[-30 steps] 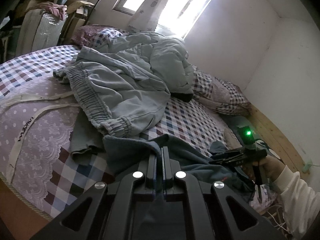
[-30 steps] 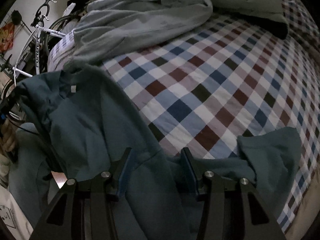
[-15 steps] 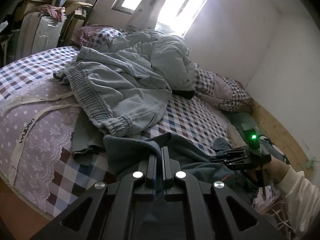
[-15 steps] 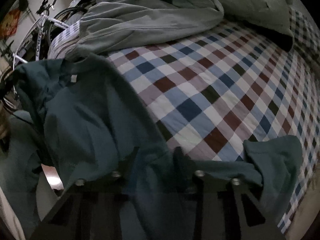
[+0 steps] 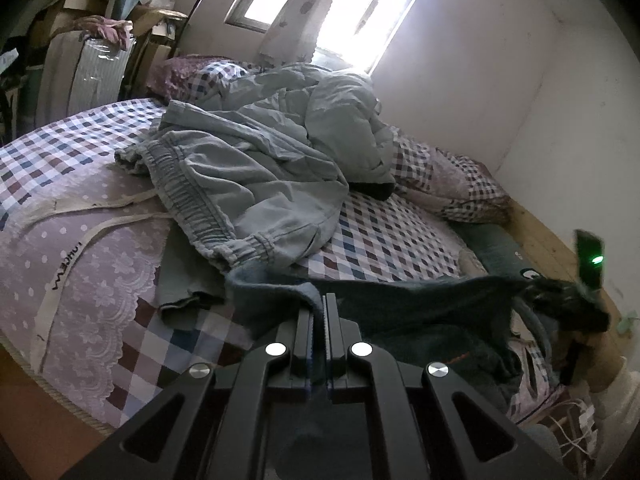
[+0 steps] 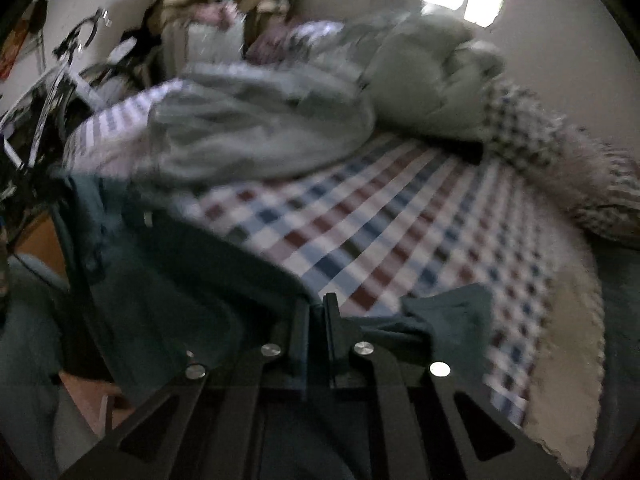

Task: Fold clothes

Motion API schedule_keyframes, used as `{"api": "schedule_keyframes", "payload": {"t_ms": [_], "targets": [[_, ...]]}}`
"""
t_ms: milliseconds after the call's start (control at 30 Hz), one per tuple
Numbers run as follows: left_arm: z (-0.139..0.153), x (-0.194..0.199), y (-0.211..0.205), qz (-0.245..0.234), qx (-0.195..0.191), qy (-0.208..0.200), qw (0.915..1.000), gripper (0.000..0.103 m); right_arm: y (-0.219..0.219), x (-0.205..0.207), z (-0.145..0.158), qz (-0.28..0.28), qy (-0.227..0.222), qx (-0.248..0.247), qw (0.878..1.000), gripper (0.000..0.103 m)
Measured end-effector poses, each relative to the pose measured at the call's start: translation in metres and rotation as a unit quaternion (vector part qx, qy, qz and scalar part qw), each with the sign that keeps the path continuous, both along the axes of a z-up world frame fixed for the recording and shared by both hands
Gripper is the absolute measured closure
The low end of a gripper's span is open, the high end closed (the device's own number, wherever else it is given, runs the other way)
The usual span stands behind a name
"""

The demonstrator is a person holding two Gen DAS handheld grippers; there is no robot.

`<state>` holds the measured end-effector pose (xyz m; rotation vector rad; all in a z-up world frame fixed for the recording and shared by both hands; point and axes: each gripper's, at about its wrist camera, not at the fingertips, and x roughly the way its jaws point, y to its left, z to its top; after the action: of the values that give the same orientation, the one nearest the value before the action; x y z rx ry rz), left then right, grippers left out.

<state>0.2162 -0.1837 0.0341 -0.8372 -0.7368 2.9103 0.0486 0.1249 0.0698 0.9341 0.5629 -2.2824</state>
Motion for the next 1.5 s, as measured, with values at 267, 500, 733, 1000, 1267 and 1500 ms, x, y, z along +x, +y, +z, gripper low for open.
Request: {"api": "schedule_keyframes", "payload": {"t_ms": [267, 500, 733, 1000, 1267, 1500], "targets": [[0.020, 0.019, -0.001, 0.007, -0.034, 0.002, 0.9994, 0.100, 0.058, 0.049, 0.096, -0.098, 0.121, -0.058, 0.986, 0.098], [0.087, 0.035, -0.014, 0.035, -0.059, 0.071, 0.9951, 0.100, 0.089, 0.096, 0.161, -0.137, 0.207, -0.077, 0.966, 0.099], [0.190, 0.055, -0.014, 0.033, -0.099, 0.172, 0.9797, 0.101, 0.110, 0.161, 0.232, -0.156, 0.301, -0.110, 0.934, 0.099], [0.288, 0.072, -0.009, 0.032, -0.117, 0.239, 0.9633, 0.101, 0.126, 0.212, 0.306, -0.175, 0.381, -0.127, 0.899, 0.099], [0.378, 0.091, -0.002, 0.027, -0.127, 0.275, 0.9525, 0.101, 0.135, 0.238, 0.364, -0.190, 0.433, -0.146, 0.869, 0.099], [0.444, 0.127, 0.005, 0.029, -0.123, 0.317, 0.9399, 0.101, 0.143, 0.280, 0.406, -0.188, 0.480, -0.162, 0.841, 0.099]]}}
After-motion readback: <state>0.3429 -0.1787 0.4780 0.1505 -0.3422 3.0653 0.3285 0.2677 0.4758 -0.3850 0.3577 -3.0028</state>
